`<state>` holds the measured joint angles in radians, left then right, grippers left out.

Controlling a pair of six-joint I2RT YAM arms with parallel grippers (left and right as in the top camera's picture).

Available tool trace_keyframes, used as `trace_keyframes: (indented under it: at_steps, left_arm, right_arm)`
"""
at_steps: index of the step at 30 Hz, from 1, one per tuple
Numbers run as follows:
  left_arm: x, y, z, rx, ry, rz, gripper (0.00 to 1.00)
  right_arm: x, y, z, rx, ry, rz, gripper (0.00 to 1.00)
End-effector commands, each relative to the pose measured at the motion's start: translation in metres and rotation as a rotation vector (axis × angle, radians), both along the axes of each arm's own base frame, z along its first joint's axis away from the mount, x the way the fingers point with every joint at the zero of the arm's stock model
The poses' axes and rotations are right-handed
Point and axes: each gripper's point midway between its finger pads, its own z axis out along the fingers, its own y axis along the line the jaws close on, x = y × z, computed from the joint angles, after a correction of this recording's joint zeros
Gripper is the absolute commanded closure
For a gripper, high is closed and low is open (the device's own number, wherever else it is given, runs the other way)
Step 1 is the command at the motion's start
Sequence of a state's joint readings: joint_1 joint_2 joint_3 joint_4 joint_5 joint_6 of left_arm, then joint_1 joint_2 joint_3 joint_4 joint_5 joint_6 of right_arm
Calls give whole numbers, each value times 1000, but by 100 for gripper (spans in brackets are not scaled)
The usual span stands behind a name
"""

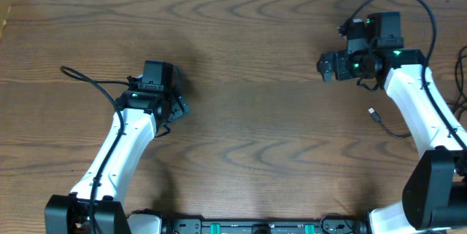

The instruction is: Untangle cables

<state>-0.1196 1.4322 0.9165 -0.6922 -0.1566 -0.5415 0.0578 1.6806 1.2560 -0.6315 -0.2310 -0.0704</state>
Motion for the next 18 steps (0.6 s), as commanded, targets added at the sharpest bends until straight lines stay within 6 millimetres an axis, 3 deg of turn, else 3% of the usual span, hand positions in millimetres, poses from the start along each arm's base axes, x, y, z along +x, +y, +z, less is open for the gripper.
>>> trace_keyframes:
  at_steps: [1,18]
  left_arm:
    - [-1,3,1,15,2,-3,5]
    - [-1,3,0,16,4,-3,5]
  right_arm:
    - [2,7,6,-15,-19,27,1]
    - [1,8,6,-15,-19,30,1]
